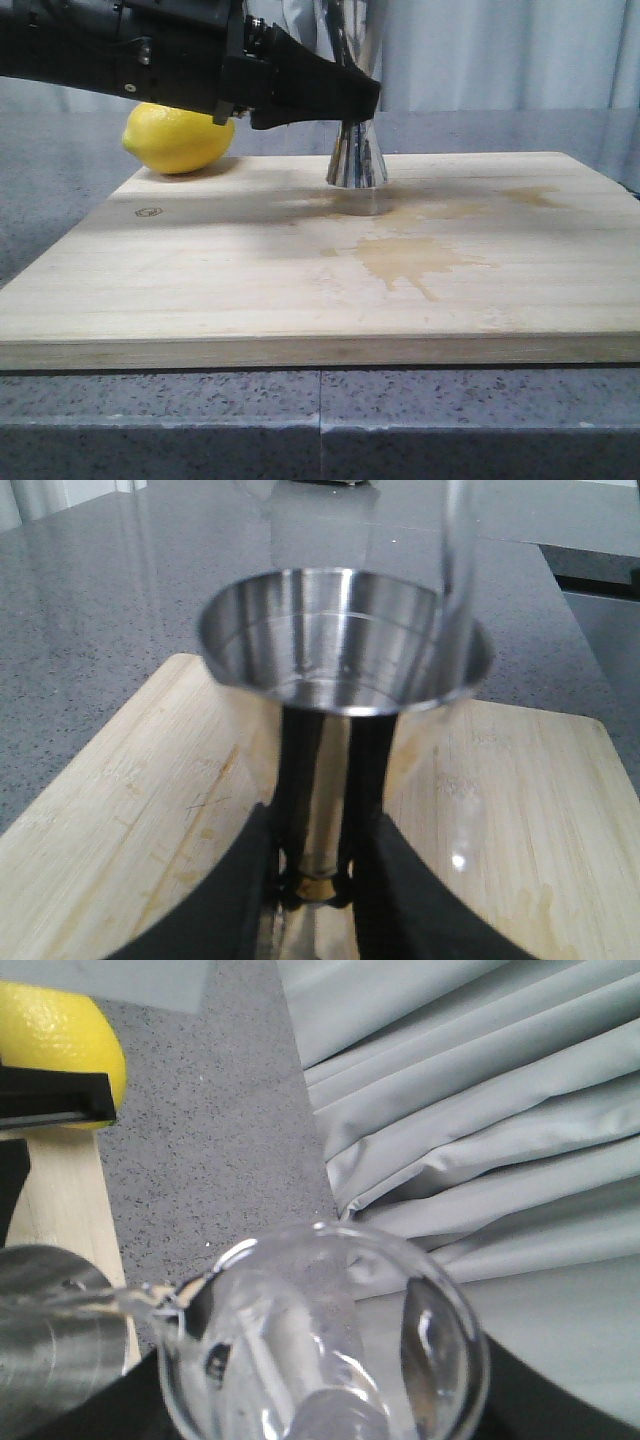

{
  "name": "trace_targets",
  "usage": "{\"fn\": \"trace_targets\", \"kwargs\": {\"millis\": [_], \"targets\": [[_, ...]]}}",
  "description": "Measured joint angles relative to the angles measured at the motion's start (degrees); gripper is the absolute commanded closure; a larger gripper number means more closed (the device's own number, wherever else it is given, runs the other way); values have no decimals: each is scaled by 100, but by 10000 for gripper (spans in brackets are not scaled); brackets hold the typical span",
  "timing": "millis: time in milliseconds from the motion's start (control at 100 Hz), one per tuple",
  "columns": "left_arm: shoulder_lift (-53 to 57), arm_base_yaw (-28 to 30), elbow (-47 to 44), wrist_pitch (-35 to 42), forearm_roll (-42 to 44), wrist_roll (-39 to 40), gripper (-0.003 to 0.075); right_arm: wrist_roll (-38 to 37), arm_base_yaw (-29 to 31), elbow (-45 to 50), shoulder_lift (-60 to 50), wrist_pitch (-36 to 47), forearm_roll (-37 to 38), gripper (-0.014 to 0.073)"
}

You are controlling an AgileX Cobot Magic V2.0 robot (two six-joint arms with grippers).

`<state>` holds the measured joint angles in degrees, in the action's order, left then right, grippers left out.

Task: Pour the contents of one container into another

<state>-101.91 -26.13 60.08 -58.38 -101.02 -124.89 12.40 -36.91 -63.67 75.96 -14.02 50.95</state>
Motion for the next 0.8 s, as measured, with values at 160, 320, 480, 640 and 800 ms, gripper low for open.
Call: {"fn": "trace_targets", "kwargs": {"millis": [160,320,480,640,800], "targets": [[0,0,0,0,0,0,701,0,0,0,0,0,72,315],[0,0,0,0,0,0,701,11,0,0,0,-70,95,315],[0,0,0,0,0,0,701,11,0,0,0,-228,95,315],[0,0,0,0,0,0,701,11,0,0,0,-274,95,315],[0,0,0,-45,0,0,701,11,0,0,0,-274,95,315]]}}
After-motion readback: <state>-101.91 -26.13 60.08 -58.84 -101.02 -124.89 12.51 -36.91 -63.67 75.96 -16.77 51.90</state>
